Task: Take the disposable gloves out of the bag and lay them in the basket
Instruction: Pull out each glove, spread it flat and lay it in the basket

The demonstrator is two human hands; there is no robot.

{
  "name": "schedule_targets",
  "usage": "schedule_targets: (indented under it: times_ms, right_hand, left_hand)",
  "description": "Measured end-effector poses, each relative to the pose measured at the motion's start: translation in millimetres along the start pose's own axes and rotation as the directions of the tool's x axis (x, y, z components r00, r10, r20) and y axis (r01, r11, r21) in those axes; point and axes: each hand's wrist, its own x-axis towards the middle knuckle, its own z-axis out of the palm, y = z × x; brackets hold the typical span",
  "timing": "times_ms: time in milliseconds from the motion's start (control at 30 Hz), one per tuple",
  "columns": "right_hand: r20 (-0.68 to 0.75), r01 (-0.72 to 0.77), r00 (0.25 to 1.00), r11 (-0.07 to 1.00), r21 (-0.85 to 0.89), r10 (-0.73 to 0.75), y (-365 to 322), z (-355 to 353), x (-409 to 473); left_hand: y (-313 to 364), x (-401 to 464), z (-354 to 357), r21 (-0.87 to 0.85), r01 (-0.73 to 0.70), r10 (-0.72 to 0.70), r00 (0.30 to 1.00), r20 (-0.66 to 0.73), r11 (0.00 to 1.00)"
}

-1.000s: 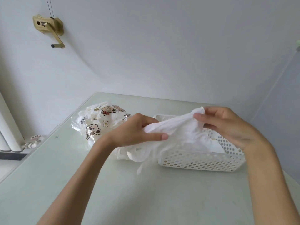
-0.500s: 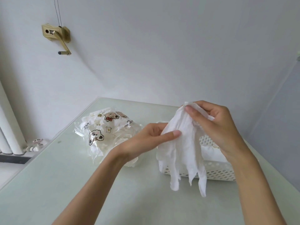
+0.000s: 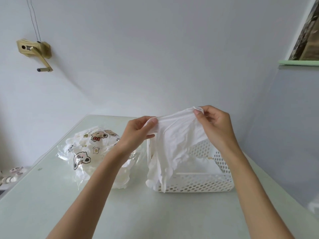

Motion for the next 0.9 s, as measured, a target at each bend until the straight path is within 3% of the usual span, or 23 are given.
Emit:
schedule_targets:
  times_ms: [167,267,367,433,500,600,767,900]
  right_hand:
    - [-0.028,0.085,0.996,0.996,0.026,-0.085,-19,27,-5]
    - [-0.017,0.084,0.996,0.991,0.106,-0.083,-32,46,-9]
    - [-0.019,-0.039,0.999,0.977,0.211,0.044,-20,47,-9]
    - [-0.021,-0.152,0.987,0.97,0.19,0.159,3,34,-5]
    - [-0.007,-0.291,0.956,0.954,0.065,0.292,34,14,-2]
    - [0.022,-0.437,0.893,0.879,-0.192,0.449,76,-15,-3]
    - [0.077,-0.298,0.887,0.692,-0.657,0.455,114,-37,-2]
    - [0.144,-0.089,0.893,0.482,-0.872,0.426,120,-38,2]
  left_hand:
    - [18,1,-1,-0.039,-0.109,0.092,0.945,-0.313,0.993]
    - [28,7,-8,0.069,-0.178,0.187,0.828,-0.529,0.982]
    - [24,22,-6,0.231,-0.132,0.244,0.783,-0.571,0.964]
    - [10,35,8,0.421,-0.02,0.234,0.855,-0.463,0.907]
    - [-12,48,29,0.606,0.067,0.133,0.951,-0.28,0.792]
    - [-46,64,57,0.769,0.026,-0.001,0.999,-0.032,0.639]
    - [-80,82,86,0.837,-0.098,-0.154,0.965,0.212,0.538]
    - [-92,89,97,0.894,-0.208,-0.097,0.959,0.266,0.396]
